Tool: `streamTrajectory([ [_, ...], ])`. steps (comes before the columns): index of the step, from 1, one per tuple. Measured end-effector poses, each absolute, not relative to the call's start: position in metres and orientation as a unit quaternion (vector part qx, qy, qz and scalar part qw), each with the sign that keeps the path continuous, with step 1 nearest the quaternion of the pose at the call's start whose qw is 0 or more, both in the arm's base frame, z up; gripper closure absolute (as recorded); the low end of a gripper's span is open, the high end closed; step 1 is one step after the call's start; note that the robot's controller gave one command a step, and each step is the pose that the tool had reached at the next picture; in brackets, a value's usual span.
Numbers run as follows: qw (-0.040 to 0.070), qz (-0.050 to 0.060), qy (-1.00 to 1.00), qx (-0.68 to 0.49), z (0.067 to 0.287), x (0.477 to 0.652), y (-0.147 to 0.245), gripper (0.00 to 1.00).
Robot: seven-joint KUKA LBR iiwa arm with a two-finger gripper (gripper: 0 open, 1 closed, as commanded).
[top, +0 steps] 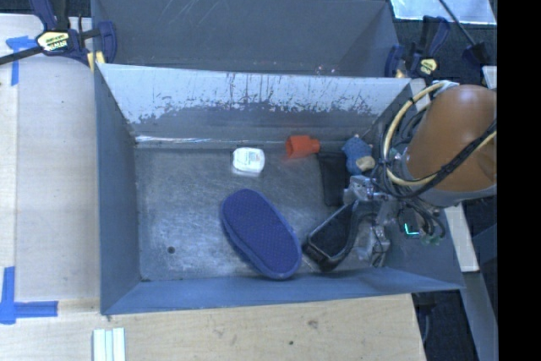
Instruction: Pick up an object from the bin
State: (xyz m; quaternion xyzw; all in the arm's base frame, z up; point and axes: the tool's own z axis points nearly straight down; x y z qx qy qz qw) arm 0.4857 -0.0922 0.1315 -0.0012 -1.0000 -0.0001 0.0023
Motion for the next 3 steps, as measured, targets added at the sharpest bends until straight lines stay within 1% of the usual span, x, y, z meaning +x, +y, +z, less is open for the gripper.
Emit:
streamTrajectory([
  [1,0.008,0.000,-0.984,0.178,0.069,0.498,-0.088,0.00],
  [2,-0.003,0.001,-0.954,0.300,0.101,0.496,-0.083,0.00],
  [3,-0.003,0.001,-0.903,0.430,0.100,0.500,-0.081,0.00],
])
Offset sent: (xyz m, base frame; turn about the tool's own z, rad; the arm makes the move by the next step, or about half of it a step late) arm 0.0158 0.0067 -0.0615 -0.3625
